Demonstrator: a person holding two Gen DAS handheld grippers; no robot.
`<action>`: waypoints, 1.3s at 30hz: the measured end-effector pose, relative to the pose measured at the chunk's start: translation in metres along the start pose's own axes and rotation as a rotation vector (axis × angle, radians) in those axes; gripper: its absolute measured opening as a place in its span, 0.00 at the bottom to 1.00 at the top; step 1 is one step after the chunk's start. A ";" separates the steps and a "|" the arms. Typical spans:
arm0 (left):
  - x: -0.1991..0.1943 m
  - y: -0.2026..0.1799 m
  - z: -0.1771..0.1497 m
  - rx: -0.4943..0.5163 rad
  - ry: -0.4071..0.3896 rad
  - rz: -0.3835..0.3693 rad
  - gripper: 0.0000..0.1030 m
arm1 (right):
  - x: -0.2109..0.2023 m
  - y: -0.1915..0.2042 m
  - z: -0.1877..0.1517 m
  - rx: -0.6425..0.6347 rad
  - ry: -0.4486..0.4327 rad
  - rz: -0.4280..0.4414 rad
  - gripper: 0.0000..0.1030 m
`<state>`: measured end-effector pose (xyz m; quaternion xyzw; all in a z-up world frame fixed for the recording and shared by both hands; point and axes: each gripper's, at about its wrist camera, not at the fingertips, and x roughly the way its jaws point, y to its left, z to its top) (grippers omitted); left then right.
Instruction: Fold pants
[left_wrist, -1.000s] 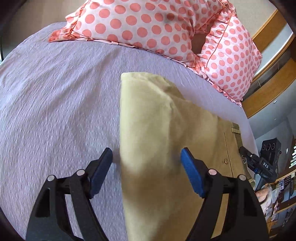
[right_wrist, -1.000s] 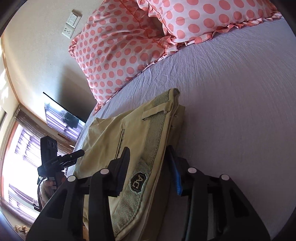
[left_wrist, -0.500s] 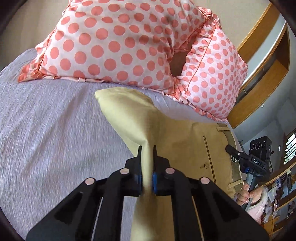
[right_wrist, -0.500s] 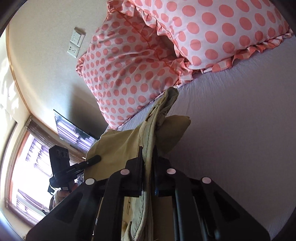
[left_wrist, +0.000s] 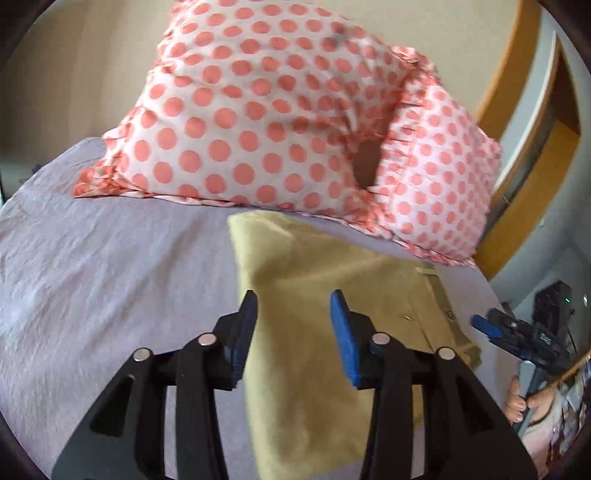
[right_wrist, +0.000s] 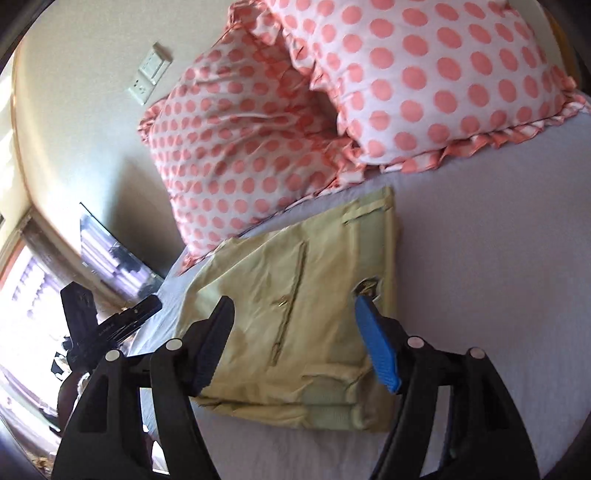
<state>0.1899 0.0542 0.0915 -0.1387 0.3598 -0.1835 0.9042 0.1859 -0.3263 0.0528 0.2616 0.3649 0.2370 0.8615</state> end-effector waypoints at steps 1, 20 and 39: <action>0.005 -0.011 -0.007 0.018 0.031 -0.035 0.56 | 0.009 0.003 -0.004 0.011 0.035 0.016 0.70; -0.036 -0.047 -0.145 0.092 0.022 0.253 0.98 | -0.019 0.082 -0.151 -0.328 -0.155 -0.425 0.99; -0.040 -0.055 -0.175 0.204 -0.063 0.397 0.98 | 0.002 0.090 -0.191 -0.387 -0.239 -0.572 0.99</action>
